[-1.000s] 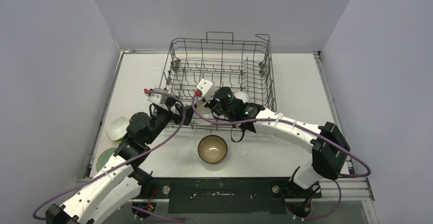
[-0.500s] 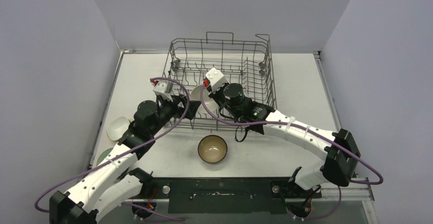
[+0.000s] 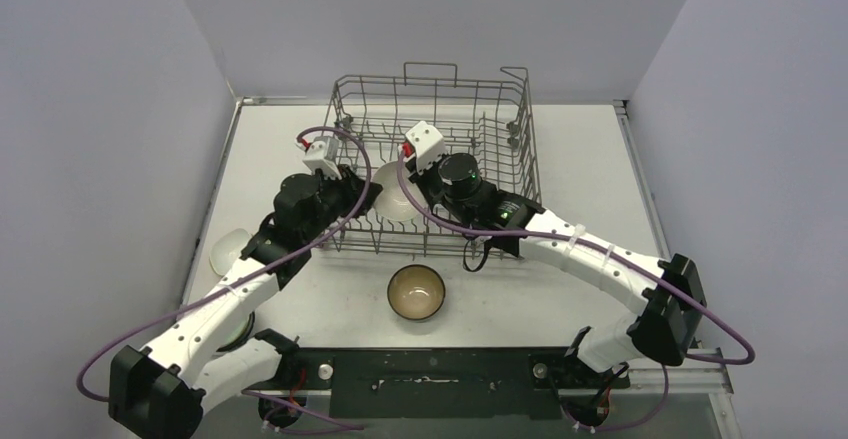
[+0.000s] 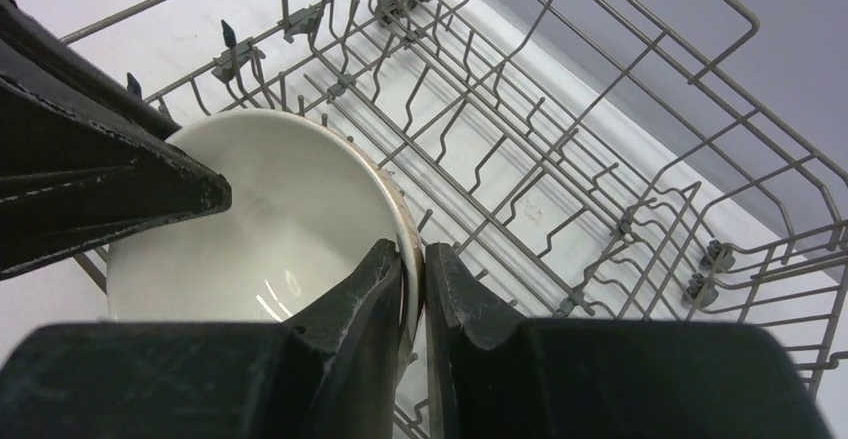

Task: Load the bowls into the dish rack
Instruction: Pick up the bowl from the dish rack.

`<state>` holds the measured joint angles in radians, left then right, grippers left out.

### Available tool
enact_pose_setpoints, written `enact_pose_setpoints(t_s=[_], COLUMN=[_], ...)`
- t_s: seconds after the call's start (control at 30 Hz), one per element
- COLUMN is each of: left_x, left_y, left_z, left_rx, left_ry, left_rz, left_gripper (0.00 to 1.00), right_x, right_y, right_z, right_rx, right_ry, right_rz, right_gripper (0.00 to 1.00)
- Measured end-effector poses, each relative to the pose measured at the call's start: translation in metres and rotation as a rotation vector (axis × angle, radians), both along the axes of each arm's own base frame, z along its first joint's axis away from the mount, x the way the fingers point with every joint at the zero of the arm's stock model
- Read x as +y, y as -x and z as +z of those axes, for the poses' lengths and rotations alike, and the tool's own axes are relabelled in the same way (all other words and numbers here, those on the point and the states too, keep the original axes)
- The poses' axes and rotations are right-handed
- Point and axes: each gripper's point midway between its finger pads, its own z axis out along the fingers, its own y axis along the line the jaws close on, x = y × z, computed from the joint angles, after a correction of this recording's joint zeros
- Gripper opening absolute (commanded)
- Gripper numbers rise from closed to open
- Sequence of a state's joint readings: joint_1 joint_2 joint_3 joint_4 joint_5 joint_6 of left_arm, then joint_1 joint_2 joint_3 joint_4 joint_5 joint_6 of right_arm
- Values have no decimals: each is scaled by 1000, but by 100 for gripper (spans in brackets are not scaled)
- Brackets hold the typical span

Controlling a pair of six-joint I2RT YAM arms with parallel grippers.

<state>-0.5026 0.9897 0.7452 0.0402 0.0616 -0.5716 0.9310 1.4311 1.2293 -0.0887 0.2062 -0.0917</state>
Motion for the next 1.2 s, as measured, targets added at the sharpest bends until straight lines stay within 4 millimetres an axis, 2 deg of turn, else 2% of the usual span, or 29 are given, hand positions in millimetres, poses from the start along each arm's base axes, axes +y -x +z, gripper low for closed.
enact_pose_setpoints(t_s=[0.03,0.1,0.23,0.3,0.37,0.43,0.57,0.6,0.7,0.73,0.77,0.8,0.87,0.93,1.07,1.2], left_x=[2,3,4,3,3,5,11,12,15,15,15,13,7,7,8,-3], left_y=[-1,0,1,1,2,2,0,0,-1,-1,-1,1,3,0,-3,4], left_z=[-2,-9,-10,-10,-8,-5,1,2,4,3,2,1,8,18,30,38], left_rx=[7,26,34,34,30,23,1,-5,-17,-16,-15,-10,-27,-61,-88,-81], left_ry=[-4,-27,-26,-21,-18,-15,-13,-14,-25,-25,-28,-26,-3,17,57,119], left_rz=[7,14,20,20,21,28,58,66,81,81,81,70,52,57,60,-4], left_gripper=[0,0,0,0,0,0,0,0,0,3,14,30,56,76,99,96], right_x=[-1,3,7,9,10,8,3,2,3,6,8,5,-1,-6,-12,-18], right_y=[0,2,5,6,6,7,5,4,2,3,3,-2,-12,-14,-18,-19], right_z=[-1,4,11,15,17,16,4,-2,-15,-18,-20,-21,-27,-38,-49,-61], right_rx=[6,16,39,55,71,91,145,163,205,223,232,231,241,281,346,402], right_ry=[1,-27,-76,-106,-129,-139,-138,-131,-126,-136,-143,-148,-143,-125,-139,-167], right_rz=[-3,6,1,-5,-15,-32,-75,-84,-96,-88,-90,-122,-154,-140,-88,-28], right_gripper=[7,15,49,62,68,68,63,56,23,14,7,6,5,5,5,5])
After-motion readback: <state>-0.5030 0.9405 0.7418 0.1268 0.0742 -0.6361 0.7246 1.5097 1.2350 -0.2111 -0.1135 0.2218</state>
